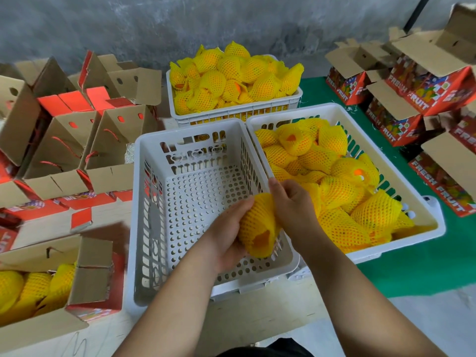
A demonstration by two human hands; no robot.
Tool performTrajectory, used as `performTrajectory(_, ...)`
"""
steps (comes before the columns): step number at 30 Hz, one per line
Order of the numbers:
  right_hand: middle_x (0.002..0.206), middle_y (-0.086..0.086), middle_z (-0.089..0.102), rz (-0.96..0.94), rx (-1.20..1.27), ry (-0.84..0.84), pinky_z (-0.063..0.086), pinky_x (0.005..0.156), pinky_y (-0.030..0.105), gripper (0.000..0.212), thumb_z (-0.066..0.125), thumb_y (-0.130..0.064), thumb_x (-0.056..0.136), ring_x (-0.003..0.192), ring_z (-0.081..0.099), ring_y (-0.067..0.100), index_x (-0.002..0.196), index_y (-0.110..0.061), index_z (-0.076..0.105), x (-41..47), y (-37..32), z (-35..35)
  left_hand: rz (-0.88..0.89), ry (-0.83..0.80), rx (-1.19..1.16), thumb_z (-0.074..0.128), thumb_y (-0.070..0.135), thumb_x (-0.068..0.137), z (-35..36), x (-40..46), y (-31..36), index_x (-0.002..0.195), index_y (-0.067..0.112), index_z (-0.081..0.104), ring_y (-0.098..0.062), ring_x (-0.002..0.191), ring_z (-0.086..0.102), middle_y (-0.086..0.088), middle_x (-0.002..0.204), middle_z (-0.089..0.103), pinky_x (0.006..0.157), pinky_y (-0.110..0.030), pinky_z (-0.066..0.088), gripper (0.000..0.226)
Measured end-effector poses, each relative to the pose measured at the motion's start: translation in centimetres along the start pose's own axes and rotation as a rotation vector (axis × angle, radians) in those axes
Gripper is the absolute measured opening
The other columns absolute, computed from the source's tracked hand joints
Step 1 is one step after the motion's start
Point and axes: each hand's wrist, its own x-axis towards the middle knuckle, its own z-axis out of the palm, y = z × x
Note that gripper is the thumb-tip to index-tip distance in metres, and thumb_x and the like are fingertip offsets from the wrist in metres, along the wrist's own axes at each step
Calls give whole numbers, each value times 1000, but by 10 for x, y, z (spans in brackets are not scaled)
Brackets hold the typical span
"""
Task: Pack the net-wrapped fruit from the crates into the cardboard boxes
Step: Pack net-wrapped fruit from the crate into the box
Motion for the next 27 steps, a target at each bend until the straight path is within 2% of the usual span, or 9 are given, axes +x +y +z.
performTrajectory(3, 101, -2, 64, 158, 170, -125, 55, 63, 28, 43, 59, -71, 84, 89, 67, 13, 107, -34, 56, -14, 3, 4, 164, 157, -83, 52, 50, 102, 2, 11, -2, 141, 14, 53, -40, 118, 67, -24, 129, 66, 105, -62, 49, 52)
performTrajectory(6, 102, -5, 71, 255, 352, -303, 62, 72, 38, 55, 70, -73, 69, 92, 74, 17, 112, -41, 59, -30, 10, 16, 270, 266, -107, 57, 46, 101, 7, 14, 0, 134, 16, 58, -40, 110, 71, -20, 124, 70, 87, -63, 58, 44)
performTrajectory(10, 104, -2, 75, 180, 542, -181, 59, 75, 33, 54, 73, -61, 74, 99, 74, 19, 117, -30, 64, -31, 12, 17, 315, 320, -70, 63, 44, 99, 11, 15, 0, 139, 16, 52, -37, 113, 70, -21, 129, 66, 94, -58, 58, 51)
performTrajectory(12, 114, -4, 73, 116, 560, -197, 59, 80, 30, 50, 68, -57, 83, 108, 71, 18, 126, -31, 60, -31, 15, 15, 230, 214, -30, 62, 58, 95, 12, 14, -1, 144, 23, 48, -30, 117, 70, -14, 132, 67, 100, -51, 56, 61)
performTrajectory(16, 136, -22, 46, -58, 66, -152, 40, 111, 45, 45, 46, -75, 87, 137, 41, 17, 129, -62, 47, -16, 19, 2, 145, 21, -112, 63, 48, 98, 20, 13, -8, 148, 18, 48, -34, 130, 60, -18, 142, 61, 113, -54, 44, 61)
performTrajectory(19, 143, 2, 44, -71, -373, 263, 35, 108, 49, 54, 43, -63, 95, 132, 40, 34, 140, -36, 53, 18, 29, -31, 172, 168, -236, 71, 41, 92, 17, 16, -8, 145, 21, 50, -38, 125, 61, -20, 142, 56, 90, -45, 60, 60)
performTrajectory(21, 143, 18, 41, 176, -622, 196, 36, 106, 53, 60, 54, -57, 95, 128, 42, 46, 143, -21, 47, 36, 38, -45, 161, 199, -303, 74, 39, 90, 13, 15, -7, 145, 23, 47, -38, 124, 60, -18, 142, 54, 81, -40, 61, 63)
performTrajectory(23, 135, 19, 40, 266, -643, 62, 41, 104, 55, 61, 64, -56, 89, 121, 46, 50, 133, -20, 44, 40, 47, -48, 163, 206, -351, 74, 37, 87, 9, 13, -6, 145, 22, 46, -36, 122, 60, -19, 141, 54, 79, -38, 61, 66)
performTrajectory(27, 121, 13, 37, 152, -552, 78, 45, 98, 55, 65, 81, -45, 78, 113, 49, 47, 121, -21, 38, 38, 53, -38, 167, 189, -344, 74, 29, 80, 1, 5, -7, 142, 18, 48, -33, 117, 63, -21, 139, 55, 80, -37, 61, 69)
